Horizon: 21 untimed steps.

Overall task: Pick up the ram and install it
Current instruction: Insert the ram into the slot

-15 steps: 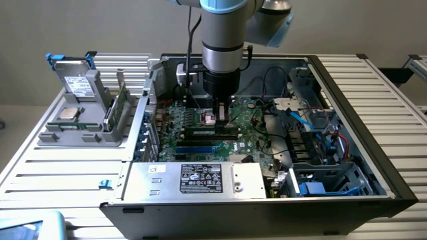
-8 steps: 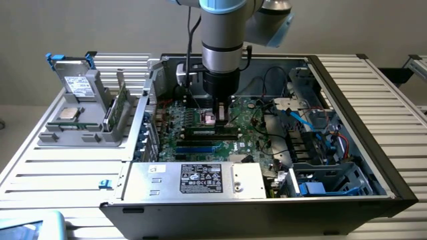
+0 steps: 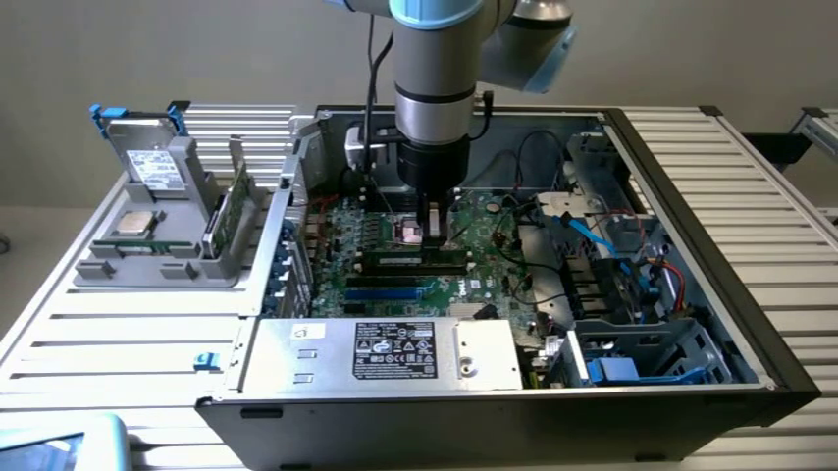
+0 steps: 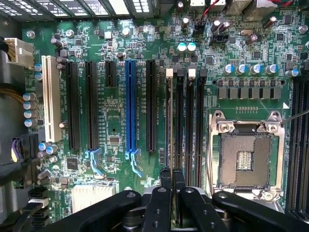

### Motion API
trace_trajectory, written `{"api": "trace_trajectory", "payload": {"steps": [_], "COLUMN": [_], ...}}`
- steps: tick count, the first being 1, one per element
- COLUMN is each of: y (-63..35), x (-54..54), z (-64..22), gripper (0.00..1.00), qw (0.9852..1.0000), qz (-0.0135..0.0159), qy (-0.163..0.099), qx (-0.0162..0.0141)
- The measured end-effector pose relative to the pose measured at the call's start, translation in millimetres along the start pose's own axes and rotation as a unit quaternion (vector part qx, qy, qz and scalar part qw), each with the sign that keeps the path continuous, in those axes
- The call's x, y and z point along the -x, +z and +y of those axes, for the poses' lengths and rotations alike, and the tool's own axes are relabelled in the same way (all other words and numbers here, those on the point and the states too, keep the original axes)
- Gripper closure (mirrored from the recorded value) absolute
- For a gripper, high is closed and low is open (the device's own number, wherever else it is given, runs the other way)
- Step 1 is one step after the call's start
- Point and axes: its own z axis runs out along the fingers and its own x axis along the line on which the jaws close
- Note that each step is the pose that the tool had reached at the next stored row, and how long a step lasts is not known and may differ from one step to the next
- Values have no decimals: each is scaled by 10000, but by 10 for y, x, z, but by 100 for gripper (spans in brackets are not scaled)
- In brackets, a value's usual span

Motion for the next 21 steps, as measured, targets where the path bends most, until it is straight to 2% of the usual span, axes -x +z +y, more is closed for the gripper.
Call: {"api": "trace_trajectory", "payload": {"steps": [21], "y": [27], "x": [-2], "z": [16], "gripper": [87], "qw": [10000], "qz": [2], "qy": [84], "qx": [-20]}}
